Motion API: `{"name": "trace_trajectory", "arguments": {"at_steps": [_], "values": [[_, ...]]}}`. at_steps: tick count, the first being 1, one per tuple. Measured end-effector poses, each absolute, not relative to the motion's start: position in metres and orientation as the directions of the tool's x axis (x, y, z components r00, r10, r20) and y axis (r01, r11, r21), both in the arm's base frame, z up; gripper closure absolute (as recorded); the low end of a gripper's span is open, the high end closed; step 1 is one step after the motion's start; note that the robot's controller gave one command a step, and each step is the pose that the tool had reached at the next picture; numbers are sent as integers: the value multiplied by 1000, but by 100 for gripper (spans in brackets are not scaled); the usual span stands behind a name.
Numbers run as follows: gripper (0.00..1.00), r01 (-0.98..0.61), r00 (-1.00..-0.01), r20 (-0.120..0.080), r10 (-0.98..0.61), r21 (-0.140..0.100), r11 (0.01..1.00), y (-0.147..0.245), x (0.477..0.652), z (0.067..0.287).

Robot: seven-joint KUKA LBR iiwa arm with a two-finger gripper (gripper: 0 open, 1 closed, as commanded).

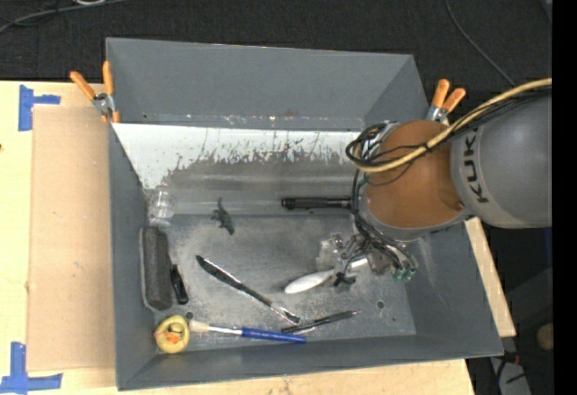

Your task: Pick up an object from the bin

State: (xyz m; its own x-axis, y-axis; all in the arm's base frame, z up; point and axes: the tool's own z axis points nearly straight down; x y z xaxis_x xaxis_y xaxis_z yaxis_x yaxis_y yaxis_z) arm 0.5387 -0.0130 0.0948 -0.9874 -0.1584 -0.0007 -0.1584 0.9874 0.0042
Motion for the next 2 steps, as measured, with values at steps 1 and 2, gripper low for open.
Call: {"name": "trace_trajectory", "arguments": {"at_steps": [1, 2], "values": [[100, -158, -987, -1, -158, 4, 987, -13, 539, 104], [100, -157, -988, -1, -157, 4, 988, -13, 539, 109]]}}
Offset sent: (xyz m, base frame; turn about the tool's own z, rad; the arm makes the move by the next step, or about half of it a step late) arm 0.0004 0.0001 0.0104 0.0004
